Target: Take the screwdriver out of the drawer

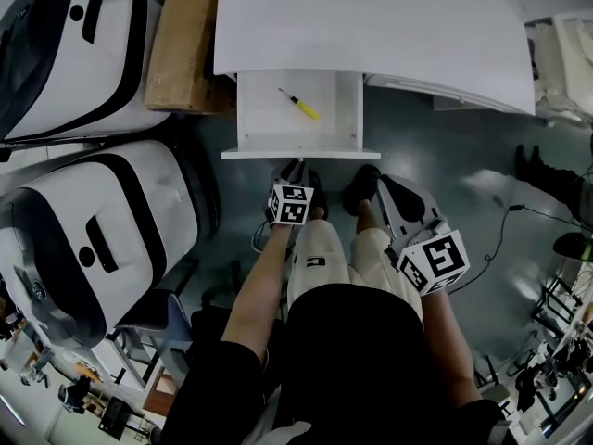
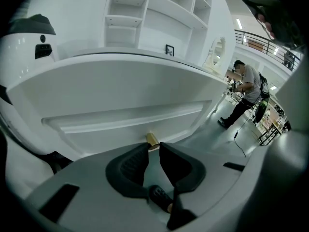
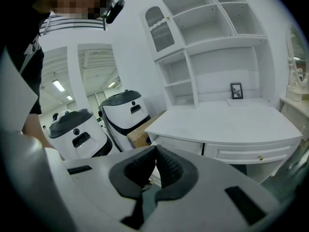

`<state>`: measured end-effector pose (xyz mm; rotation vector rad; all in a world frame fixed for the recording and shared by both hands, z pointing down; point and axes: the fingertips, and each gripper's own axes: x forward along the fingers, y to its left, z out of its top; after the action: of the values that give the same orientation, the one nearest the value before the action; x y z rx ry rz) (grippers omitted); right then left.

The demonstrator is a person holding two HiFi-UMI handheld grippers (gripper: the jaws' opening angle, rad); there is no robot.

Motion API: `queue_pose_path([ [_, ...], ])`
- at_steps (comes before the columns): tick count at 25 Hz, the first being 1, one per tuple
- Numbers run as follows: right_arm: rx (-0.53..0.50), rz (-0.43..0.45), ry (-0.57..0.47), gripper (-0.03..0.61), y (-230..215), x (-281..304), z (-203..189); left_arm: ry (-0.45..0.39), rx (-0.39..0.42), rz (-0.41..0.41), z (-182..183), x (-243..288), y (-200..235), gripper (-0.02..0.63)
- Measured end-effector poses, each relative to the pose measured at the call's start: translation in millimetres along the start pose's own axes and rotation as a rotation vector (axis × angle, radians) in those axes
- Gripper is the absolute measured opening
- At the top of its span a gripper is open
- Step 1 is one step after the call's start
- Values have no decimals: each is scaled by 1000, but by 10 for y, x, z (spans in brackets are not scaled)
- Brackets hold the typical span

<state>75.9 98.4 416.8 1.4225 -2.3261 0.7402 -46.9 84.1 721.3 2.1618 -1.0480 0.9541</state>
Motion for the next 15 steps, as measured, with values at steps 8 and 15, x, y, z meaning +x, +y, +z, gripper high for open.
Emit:
queue_pose_path([
  [8,-23,-1,-29,18,123,-62,169,-38,32,-32,96,-363,-138,46],
  [15,-52,32,-46,18,229,-90,260,-138,51,-49,384,-930,-245,32],
])
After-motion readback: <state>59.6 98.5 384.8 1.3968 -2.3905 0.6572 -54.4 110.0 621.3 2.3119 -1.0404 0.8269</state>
